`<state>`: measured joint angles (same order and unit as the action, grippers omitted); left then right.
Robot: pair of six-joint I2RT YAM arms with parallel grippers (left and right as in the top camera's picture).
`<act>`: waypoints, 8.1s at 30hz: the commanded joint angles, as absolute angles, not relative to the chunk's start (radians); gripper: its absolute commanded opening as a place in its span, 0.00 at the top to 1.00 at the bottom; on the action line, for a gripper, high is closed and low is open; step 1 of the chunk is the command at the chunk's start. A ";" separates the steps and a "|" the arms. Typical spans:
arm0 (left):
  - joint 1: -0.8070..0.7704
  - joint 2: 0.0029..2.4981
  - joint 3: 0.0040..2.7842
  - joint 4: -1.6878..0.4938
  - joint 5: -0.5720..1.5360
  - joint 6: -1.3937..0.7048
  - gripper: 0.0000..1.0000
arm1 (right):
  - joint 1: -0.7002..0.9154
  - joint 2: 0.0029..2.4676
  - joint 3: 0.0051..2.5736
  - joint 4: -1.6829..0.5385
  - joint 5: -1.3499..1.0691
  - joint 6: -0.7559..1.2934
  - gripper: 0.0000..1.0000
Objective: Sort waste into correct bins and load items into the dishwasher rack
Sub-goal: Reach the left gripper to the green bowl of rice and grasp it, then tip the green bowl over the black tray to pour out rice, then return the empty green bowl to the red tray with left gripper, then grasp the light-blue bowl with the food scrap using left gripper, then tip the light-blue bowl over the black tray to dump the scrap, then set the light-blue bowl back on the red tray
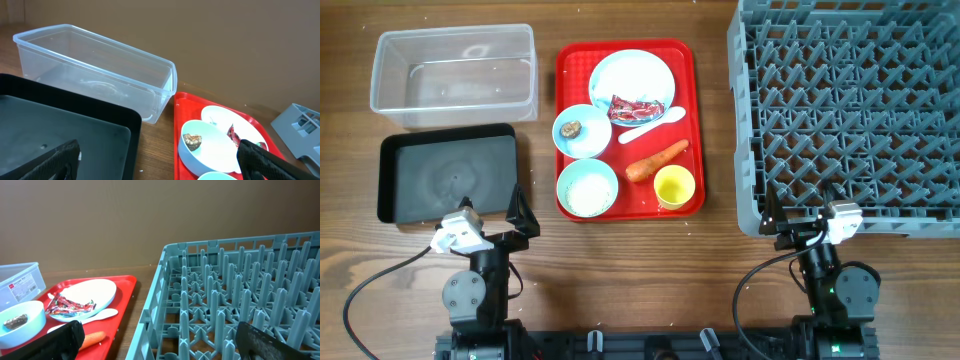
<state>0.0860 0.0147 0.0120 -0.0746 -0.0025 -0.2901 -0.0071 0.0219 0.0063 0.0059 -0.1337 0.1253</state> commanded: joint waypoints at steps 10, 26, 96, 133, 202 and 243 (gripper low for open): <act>0.081 0.017 0.006 -0.074 0.002 -0.266 0.00 | -0.003 0.017 0.005 0.010 -0.127 0.107 0.00; 0.080 0.545 0.548 -0.233 0.324 -0.160 0.00 | -0.003 0.381 0.376 0.104 -0.430 0.075 0.00; 0.834 1.833 1.113 -0.850 1.578 0.485 0.96 | -0.003 1.267 1.008 -0.496 -0.426 0.003 0.35; -0.464 1.610 1.133 -0.757 0.045 -0.113 0.96 | -0.003 1.267 1.008 -0.499 -0.426 0.007 0.33; 0.718 1.778 1.089 -0.864 1.367 0.364 0.96 | -0.004 1.271 1.006 -0.517 -0.373 0.003 0.33; -0.351 1.773 1.105 -0.288 0.001 -0.068 0.96 | -0.004 1.271 1.006 -0.521 -0.373 0.027 0.33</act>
<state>-0.3470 1.7424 1.1042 -0.3008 0.0830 -0.0589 -0.0051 1.2587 0.9928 -0.5179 -0.3801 0.0147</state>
